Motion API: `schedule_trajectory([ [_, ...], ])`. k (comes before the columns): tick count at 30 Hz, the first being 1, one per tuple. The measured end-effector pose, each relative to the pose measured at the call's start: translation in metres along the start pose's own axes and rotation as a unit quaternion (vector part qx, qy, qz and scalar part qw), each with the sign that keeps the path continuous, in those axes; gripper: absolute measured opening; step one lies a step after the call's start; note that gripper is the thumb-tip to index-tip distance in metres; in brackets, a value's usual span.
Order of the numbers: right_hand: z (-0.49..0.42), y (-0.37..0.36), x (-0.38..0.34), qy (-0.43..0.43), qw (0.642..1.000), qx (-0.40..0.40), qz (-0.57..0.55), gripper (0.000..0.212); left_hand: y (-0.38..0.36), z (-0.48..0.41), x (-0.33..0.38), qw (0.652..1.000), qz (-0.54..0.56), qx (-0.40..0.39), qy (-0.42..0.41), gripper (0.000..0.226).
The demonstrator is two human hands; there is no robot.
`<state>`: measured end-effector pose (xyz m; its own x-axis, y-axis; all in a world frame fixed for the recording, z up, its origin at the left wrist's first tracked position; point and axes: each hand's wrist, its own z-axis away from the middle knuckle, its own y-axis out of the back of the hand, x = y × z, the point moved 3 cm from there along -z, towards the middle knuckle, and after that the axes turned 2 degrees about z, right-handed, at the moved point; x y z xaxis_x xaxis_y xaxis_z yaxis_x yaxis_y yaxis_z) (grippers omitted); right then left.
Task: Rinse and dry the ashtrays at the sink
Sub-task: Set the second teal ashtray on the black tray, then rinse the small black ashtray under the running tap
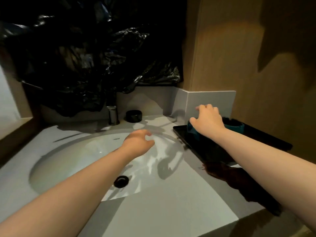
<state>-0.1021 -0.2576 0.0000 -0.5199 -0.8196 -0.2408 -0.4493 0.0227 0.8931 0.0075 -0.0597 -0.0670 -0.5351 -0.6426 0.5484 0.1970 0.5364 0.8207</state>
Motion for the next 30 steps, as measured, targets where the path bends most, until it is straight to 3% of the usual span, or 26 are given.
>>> schedule_trajectory([
  [3, 0.004, -0.024, -0.067, 0.072, 0.995, -0.057, -0.029, 0.049, 0.029, 0.01, -0.058, 0.999, -0.008, 0.039, 0.03, 0.041],
  [8, -0.009, -0.093, -0.145, 0.088, 0.983, -0.147, -0.058, 0.053, 0.052, 0.014, -0.118, 0.99, -0.013, 0.076, 0.121, 0.043],
  [13, -0.047, -0.138, -0.181, 0.048, 0.98, -0.137, -0.136, 0.05, 0.034, 0.003, -0.125, 0.99, 0.052, 0.064, 0.118, 0.041],
  [20, -0.082, -0.159, -0.195, 0.137, 0.989, -0.043, -0.021, 0.033, 0.027, -0.004, -0.133, 0.985, 0.111, 0.036, 0.127, 0.037],
  [30, -0.08, -0.144, -0.192, 0.126, 0.99, -0.064, -0.029, 0.015, 0.028, -0.006, -0.137, 0.967, 0.211, 0.02, 0.144, 0.03],
])
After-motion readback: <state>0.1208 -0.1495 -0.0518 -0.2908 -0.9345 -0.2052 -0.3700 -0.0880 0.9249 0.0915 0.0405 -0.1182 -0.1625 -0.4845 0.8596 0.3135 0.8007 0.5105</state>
